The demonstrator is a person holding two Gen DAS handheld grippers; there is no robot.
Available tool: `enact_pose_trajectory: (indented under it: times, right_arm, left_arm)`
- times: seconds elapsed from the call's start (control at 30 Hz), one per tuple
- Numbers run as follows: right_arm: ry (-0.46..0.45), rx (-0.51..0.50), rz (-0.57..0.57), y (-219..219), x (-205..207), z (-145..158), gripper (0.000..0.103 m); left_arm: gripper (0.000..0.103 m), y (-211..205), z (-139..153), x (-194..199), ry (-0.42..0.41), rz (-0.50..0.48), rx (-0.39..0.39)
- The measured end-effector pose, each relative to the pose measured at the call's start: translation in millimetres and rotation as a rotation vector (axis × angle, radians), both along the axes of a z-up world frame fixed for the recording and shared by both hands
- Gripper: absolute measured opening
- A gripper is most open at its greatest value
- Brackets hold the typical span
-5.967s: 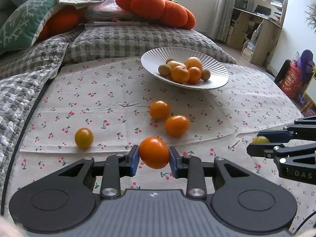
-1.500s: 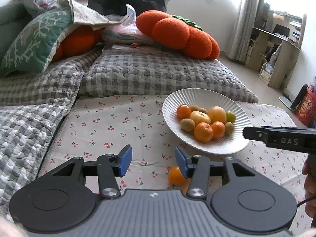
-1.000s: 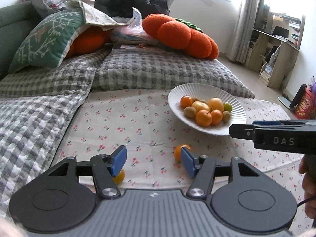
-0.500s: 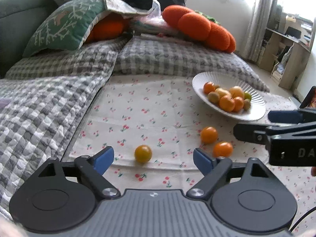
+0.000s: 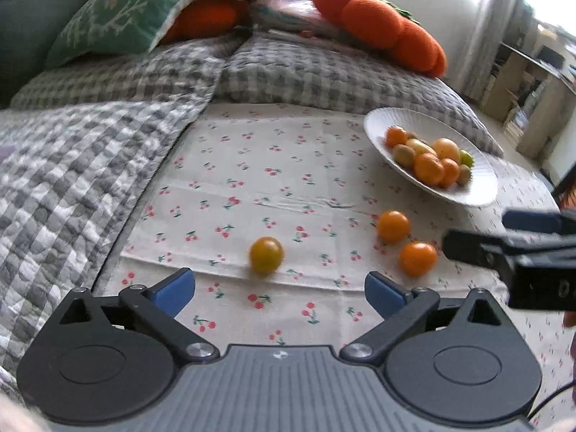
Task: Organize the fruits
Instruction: 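Withdraw both tools from the plate toward the loose cherry tomatoes, then grasp a yellow cherry tomato with the left tool while the right tool grasps an orange one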
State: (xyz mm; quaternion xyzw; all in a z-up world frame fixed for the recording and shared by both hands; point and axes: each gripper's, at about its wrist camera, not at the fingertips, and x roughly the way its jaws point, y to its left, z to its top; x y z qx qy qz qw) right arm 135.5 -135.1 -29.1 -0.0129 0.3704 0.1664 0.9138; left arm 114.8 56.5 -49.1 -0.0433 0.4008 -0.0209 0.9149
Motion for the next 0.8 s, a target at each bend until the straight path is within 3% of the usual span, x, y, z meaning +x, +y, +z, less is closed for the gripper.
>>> enact_pose_trajectory:
  times: [0.17, 0.37, 0.67, 0.8]
  right_arm:
    - [0.033, 0.009, -0.025, -4.2, 6.4, -7.4, 0.094]
    - [0.057, 0.019, -0.047, -8.5, 11.9, -13.6, 0.093]
    - [0.143, 0.143, -0.129, -28.8, 30.2, -25.2, 0.074]
    - [0.124, 0.106, -0.096, -20.1, 31.3, -32.8, 0.071]
  left_arm:
    - [0.096, 27.3, 1.3, 9.7, 0.024, 0.090, -0.079]
    - [0.096, 35.3, -3.5, 15.7, 0.056, 0.109, -0.122]
    - [0.096, 29.8, -15.7, 33.9, 0.074, 0.094, -0.129]
    - [0.089, 19.6, -23.5, 42.0, 0.068, 0.078, -0.091]
